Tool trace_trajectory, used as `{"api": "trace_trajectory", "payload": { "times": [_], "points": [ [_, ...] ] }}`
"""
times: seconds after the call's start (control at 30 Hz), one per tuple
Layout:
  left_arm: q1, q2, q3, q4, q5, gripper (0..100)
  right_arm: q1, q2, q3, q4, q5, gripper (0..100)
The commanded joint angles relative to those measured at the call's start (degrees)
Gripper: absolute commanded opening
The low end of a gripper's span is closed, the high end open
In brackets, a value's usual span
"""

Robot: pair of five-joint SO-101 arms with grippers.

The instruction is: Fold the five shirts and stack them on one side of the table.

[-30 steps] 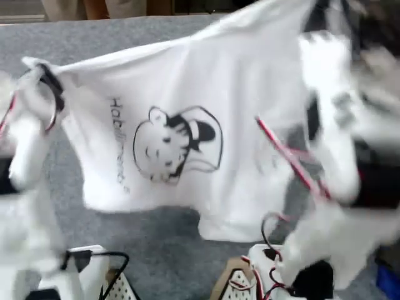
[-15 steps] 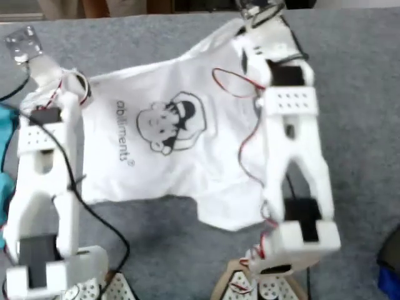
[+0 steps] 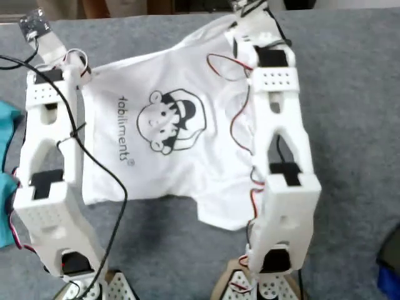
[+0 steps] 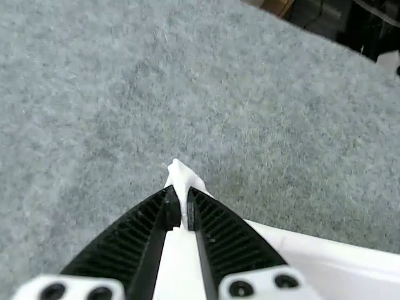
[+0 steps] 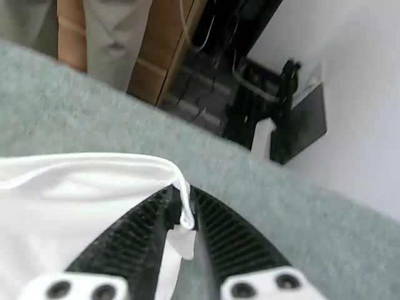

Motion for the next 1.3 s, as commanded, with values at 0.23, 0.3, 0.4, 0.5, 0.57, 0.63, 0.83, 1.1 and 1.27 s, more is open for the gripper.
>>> {"api": "trace_trajectory", "payload": {
  "times": [0.23,0.3,0.4,0.5,0.57,0.63,0.83,1.1,1.27],
  "points": [
    [-2.0,1.6,-13.5,10.1,-0.3,2,0.1,11.6,-30.2,-1.3,9.7,0.5],
    [-2.5,1.6,-13.9,10.1,-0.3,2,0.1,13.8,-34.0,-1.6,10.6,0.5],
    [-3.6,1.6,-14.1,10.1,-0.3,2,0.1,16.6,-40.0,-1.7,11.0,0.5],
    [-4.8,1.6,-14.1,10.0,-0.4,2,0.1,19.4,-44.1,-0.8,10.8,0.5],
    [-5.2,1.6,-14.1,10.1,-1.8,2,0.2,20.7,-45.3,2.4,10.6,0.5],
    [-5.1,1.6,-13.5,10.3,-2.7,2,0.2,21.7,-46.2,7.0,10.5,0.5],
    [-3.6,1.5,-14.1,12.7,-3.0,2,0.2,22.1,-49.1,18.6,4.7,0.5],
    [1.7,1.5,-14.2,21.5,-8.4,2,-2.3,22.0,-56.7,34.7,4.0,0.5],
    [3.5,1.2,-14.9,26.4,-10.7,2,-5.8,20.5,-60.6,50.6,4.0,0.5]
  ]
}}
